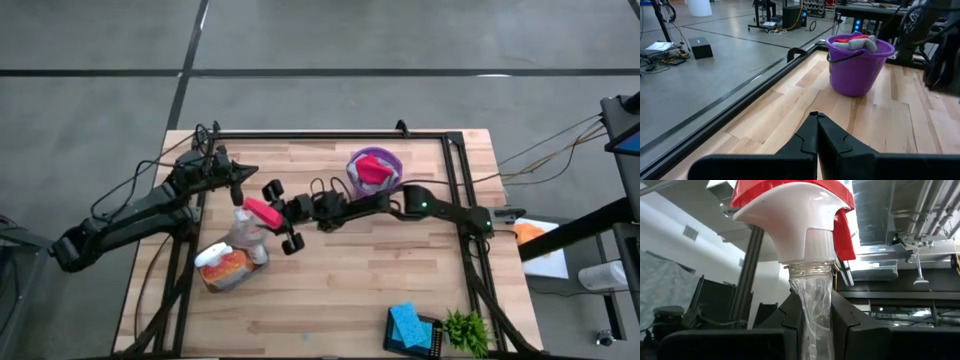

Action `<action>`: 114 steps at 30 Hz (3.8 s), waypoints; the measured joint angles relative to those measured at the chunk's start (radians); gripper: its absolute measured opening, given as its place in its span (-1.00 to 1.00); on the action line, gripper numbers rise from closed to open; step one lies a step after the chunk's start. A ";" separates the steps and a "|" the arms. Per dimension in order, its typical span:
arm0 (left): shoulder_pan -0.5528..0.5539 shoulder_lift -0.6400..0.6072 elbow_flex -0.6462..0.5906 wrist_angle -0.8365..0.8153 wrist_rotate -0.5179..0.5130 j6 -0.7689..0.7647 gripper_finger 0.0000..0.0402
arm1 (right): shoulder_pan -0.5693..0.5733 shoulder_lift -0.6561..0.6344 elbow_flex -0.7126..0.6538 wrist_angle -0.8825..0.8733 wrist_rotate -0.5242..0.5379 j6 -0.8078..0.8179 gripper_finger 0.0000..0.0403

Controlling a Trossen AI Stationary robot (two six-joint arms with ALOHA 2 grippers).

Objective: Pick & Place Kitchen Items
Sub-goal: Put the transparent spray bottle into the gray bin, then return to Home Position

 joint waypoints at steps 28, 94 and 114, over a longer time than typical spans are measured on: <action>0.000 0.000 0.000 0.013 0.000 0.000 -1.00 | -0.014 0.233 0.286 -0.266 -0.037 0.106 -0.79; 0.003 0.000 0.000 0.007 -0.026 0.000 -1.00 | 0.027 -0.274 0.285 -1.734 -0.142 -0.529 0.60; 0.000 -0.001 0.000 -0.024 0.047 -0.085 -1.00 | 0.032 -0.576 0.244 -1.730 -0.208 -0.586 0.60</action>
